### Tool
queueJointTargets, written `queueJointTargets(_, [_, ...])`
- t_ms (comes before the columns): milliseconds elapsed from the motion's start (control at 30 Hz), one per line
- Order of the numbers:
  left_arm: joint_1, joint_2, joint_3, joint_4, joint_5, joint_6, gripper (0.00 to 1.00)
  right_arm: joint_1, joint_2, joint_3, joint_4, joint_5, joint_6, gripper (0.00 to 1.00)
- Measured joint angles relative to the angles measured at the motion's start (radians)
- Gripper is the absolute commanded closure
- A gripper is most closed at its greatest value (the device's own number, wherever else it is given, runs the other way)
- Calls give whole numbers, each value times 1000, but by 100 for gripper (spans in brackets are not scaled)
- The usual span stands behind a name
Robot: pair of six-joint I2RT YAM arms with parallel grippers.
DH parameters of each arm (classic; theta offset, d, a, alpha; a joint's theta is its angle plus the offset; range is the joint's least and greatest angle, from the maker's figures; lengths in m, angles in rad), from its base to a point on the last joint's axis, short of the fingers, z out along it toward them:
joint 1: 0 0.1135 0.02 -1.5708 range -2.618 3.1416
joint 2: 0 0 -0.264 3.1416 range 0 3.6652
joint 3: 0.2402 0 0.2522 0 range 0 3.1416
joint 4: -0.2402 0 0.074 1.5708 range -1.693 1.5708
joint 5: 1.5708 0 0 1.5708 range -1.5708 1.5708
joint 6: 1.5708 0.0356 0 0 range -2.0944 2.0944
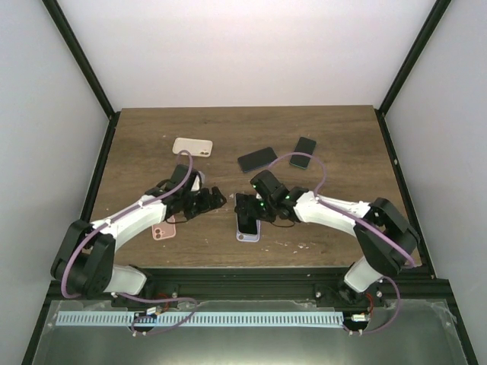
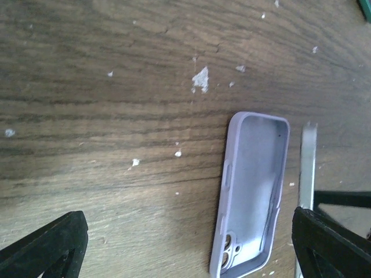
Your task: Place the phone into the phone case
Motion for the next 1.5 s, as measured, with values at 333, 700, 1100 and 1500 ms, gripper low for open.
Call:
queueJointTargets(333, [1,-10,-39,5,34,12,18,8,84,12,11,25,39,41])
queueJointTargets(700, [1,-3,-52,64,114,10,35,27,112,12,11,76,74,39])
queueJointTargets(1100, [1,41,-55,125,175,10,47,42,122,14,8,117,90,23])
queueJointTargets(1500, [0,111,-55,174,206,26,55,52,92,33,-23,138,98,7])
